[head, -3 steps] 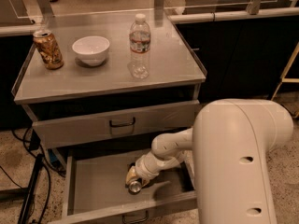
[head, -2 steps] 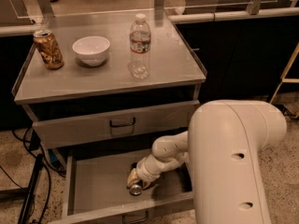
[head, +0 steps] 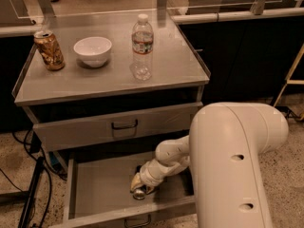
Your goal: Place redbull can into middle drawer
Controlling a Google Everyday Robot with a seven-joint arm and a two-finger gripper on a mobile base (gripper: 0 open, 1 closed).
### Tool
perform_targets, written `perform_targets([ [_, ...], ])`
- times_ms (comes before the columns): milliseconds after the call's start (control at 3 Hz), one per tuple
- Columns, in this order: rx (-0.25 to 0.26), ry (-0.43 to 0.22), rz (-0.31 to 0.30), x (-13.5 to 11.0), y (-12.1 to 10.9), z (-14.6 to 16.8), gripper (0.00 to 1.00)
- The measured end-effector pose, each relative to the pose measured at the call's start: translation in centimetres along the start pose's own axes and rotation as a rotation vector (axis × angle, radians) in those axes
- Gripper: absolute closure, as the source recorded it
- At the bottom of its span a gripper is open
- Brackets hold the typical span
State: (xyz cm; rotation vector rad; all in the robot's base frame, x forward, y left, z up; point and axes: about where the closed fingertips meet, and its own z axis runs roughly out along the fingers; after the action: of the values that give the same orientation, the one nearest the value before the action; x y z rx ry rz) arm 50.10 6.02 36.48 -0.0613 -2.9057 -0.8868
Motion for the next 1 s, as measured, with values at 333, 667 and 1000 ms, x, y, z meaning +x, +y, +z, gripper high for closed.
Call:
perform_targets([
  [333, 0.000, 0.000, 0.000, 0.00, 0.00, 0.00, 0.58],
  [667, 0.000, 0.000, 0.000, 0.00, 0.00, 0.01, 0.35],
  [1000, 0.000, 0.000, 0.000, 0.01, 0.00, 0.01, 0.11],
])
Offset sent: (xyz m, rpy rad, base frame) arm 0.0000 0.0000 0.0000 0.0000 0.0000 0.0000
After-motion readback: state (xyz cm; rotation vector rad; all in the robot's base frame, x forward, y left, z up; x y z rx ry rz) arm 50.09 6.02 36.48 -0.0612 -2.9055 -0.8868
